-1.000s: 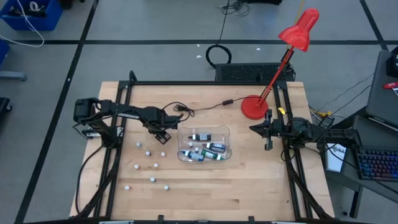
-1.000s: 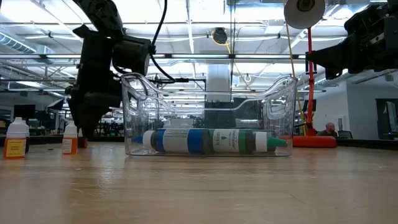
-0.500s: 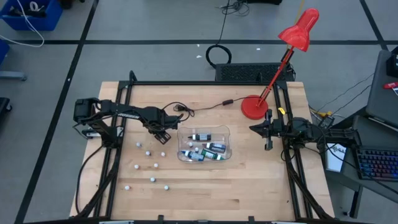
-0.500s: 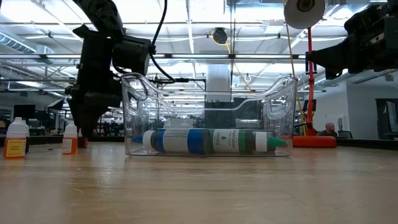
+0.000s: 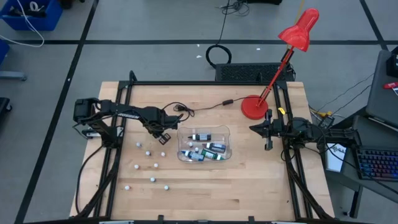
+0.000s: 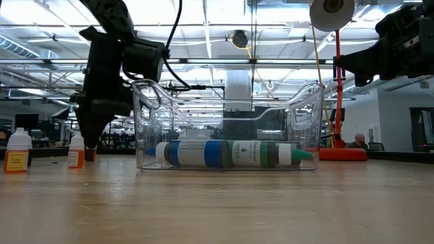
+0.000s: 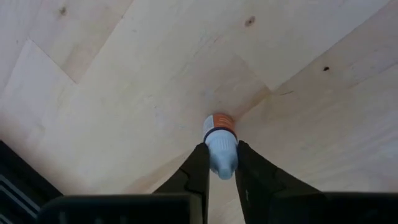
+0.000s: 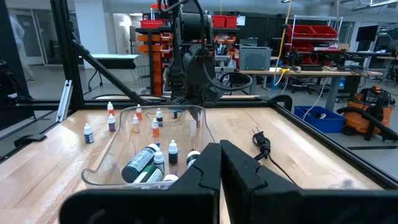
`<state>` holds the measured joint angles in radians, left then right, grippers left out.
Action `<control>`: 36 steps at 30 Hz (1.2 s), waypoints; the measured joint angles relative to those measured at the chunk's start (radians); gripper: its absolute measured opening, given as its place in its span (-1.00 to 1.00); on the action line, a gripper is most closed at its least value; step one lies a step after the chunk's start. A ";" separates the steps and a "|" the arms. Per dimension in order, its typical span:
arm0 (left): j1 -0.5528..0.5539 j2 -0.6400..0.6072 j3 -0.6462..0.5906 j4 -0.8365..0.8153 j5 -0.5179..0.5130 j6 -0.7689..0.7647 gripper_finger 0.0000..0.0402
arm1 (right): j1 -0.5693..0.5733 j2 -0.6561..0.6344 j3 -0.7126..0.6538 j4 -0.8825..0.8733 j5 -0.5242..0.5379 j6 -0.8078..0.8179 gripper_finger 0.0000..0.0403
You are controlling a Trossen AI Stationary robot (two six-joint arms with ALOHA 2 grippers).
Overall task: Pick & Place food coloring
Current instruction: Put the small orange food coloring bottle into the transparent bin
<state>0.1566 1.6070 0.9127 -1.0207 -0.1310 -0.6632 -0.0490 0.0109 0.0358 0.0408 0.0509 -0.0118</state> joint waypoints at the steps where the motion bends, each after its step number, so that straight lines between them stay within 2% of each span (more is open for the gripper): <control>1: 0.000 0.000 0.002 -0.002 0.000 0.000 -0.73 | 0.000 0.000 0.000 0.000 0.000 0.000 -1.00; 4: -0.005 0.002 0.042 -0.022 0.002 0.001 -0.73 | 0.000 0.000 0.000 0.000 0.000 0.000 -1.00; 8: -0.029 0.002 0.162 -0.101 -0.004 0.033 -0.73 | 0.000 0.000 0.000 0.000 0.000 0.000 -1.00; 13: -0.076 0.002 0.400 -0.217 -0.054 0.079 -0.73 | 0.000 0.000 0.000 0.000 0.000 0.000 -1.00; 19: -0.120 0.032 0.706 -0.215 -0.047 0.189 -0.73 | 0.000 0.000 0.000 0.000 0.000 0.000 -1.00; 23: -0.140 0.132 0.904 -0.236 -0.044 0.296 -0.73 | 0.000 0.000 0.000 0.000 0.000 0.000 -1.00; 30: -0.143 0.413 1.284 -0.373 0.004 0.488 -0.73 | 0.000 0.000 0.000 0.000 0.000 0.000 -1.00; 33: -0.143 0.513 1.375 -0.393 0.039 0.547 -0.73 | 0.000 0.000 0.000 0.000 0.000 0.000 -1.00; 36: -0.143 0.579 1.388 -0.391 0.070 0.587 -0.73 | 0.000 0.000 0.000 0.000 0.000 0.000 -1.00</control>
<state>0.0132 2.1860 2.3005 -1.4112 -0.0612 -0.0759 -0.0486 0.0105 0.0357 0.0410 0.0508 -0.0116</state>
